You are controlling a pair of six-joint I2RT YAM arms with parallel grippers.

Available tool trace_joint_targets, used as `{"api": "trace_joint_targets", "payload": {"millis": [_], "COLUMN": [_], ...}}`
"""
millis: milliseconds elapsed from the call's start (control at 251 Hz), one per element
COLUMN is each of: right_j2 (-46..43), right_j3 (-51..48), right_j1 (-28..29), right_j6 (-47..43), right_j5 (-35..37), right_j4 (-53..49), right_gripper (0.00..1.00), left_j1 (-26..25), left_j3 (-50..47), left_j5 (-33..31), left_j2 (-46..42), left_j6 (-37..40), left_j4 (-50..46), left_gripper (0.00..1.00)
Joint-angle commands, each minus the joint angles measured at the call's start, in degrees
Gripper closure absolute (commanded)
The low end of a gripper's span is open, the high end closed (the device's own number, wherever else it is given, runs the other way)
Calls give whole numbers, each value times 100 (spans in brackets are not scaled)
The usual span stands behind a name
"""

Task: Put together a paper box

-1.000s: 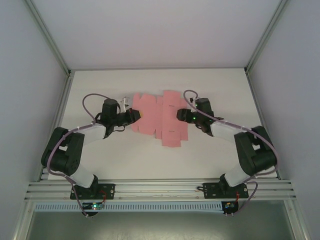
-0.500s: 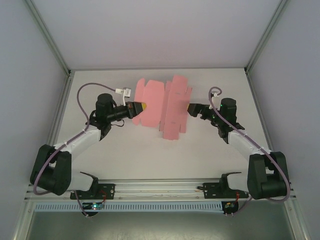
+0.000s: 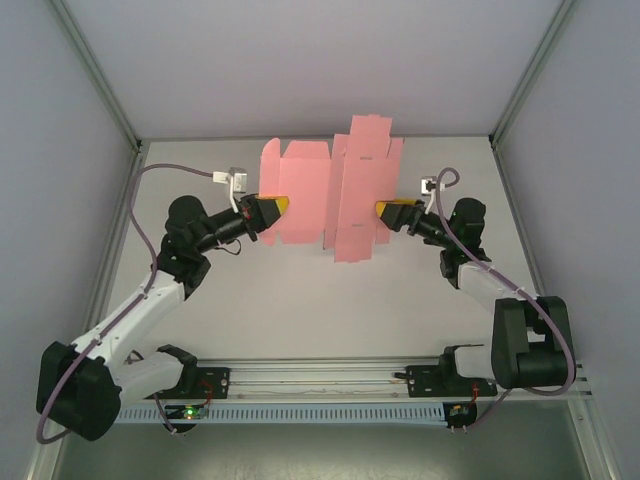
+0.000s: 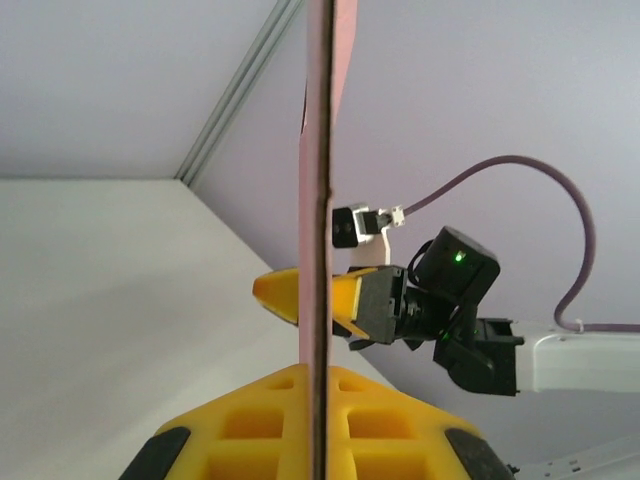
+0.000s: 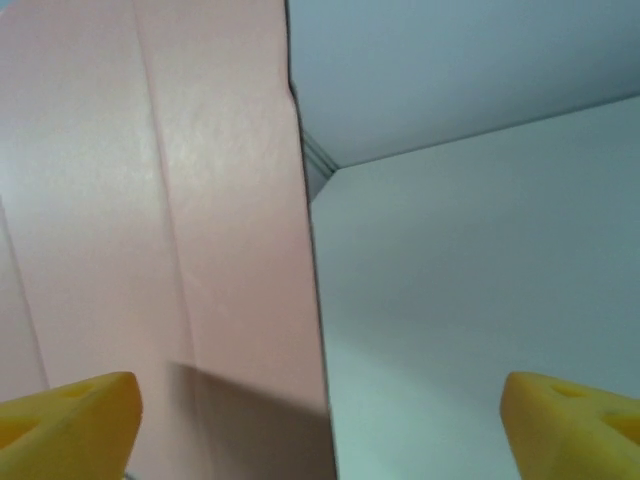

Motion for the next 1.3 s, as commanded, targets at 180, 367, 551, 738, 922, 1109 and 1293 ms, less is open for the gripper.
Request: {"api": "trace_joint_targets", "payload": {"millis": [180,367,551,738,922,1109,1293], "right_j2": [43,-17,-226,-444,-628,-965,-1347], "right_j3": [183,226,205,161,178,319,358], "right_j1": [32,50,59,70,231,433,489], "right_j6": [914,980,1030,973,899,297,-214], "right_j5": [-586,-562,-607,-580,-682,-550,-239], "right_j4": [1181,1207,1207,1137,1141,326,-516], "right_gripper": [24,35,63,72,78,87,89], "left_j1": [-194,-236,-236,-240,-243,-237,-242], "left_j3": [-188,-180,-272,-318,-365,-435,-553], "left_j5": [-251,-429,-556,-758,-857,-910,-1184], "left_j2": [-351,-418,-482,-559,-563,-573,-667], "left_j6": [-107,-66,-66,-19,-106,-157,-109], "left_j4": [204,47,29,-115,-138,-98,-212], "left_gripper": [100,100,100,100,100,100,100]}}
